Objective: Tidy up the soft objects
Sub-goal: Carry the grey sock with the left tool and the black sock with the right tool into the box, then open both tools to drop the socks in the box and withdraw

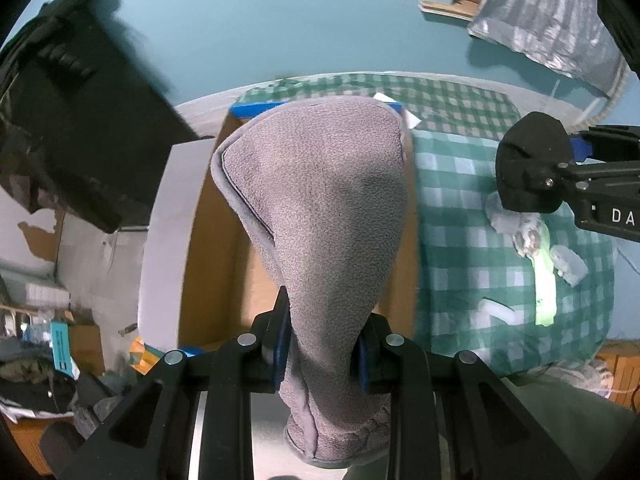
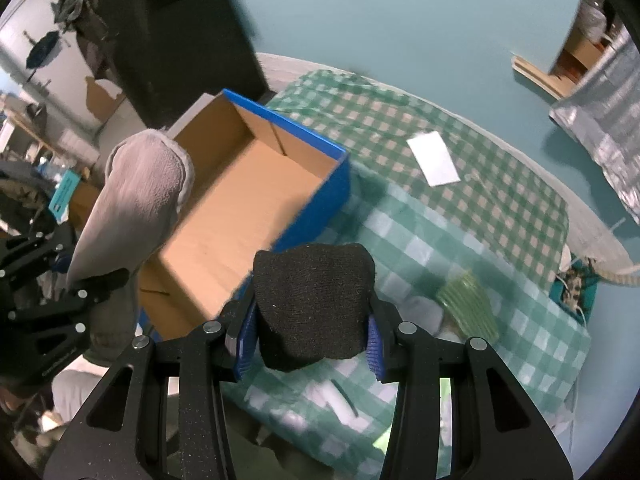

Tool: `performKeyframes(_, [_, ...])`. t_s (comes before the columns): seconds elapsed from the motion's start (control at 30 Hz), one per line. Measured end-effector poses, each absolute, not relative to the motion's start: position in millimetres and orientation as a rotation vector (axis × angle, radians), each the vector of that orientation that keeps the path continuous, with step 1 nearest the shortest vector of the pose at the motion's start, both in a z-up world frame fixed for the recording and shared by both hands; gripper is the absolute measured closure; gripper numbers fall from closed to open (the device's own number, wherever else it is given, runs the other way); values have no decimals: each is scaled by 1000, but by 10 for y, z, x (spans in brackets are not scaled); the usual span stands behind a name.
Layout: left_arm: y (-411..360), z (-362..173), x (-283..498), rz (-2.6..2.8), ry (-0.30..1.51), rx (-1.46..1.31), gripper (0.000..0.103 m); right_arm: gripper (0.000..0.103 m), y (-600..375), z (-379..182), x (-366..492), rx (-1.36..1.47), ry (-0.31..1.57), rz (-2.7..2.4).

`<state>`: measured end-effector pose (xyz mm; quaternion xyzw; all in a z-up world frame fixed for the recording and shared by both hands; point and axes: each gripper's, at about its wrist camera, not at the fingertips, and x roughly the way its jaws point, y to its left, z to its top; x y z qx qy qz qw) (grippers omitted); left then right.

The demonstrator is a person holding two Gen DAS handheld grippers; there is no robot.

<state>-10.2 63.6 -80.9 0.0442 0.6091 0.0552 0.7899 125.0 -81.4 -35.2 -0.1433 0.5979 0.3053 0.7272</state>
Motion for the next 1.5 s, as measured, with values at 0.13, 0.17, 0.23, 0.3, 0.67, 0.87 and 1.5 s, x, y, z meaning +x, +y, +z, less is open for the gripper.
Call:
performKeyframes(0.13, [817,-852,-101,154,1319,66,76,59,-618,-394,1269,-336,1321,700])
performKeyframes(0.17, [846,-865,-97,164,1323,62,76,59,-569,-405,1265,-341,1321,709])
performKeyframes(0.23, [930,-897,-102,185,1331,52,76,59,-474,-432,1262,-352,1323,724])
performKeyframes(0.3, [997,-924,-104,198,1336,39,76,59,-363,-467,1265,-360,1328,742])
performKeyframes(0.67, [1306,-1211,-54,249,1391,-19,76,59,79,-769,1293,-399,1371,803])
performKeyframes(0.87, [1402,-1359,5,242,1414,-63,76,59,282,-972,1299,-433,1392,815])
performKeyframes(1.5, [1365,-1170,68,227,1357,-19,27,33,390,-820,1307,-440,1327,804])
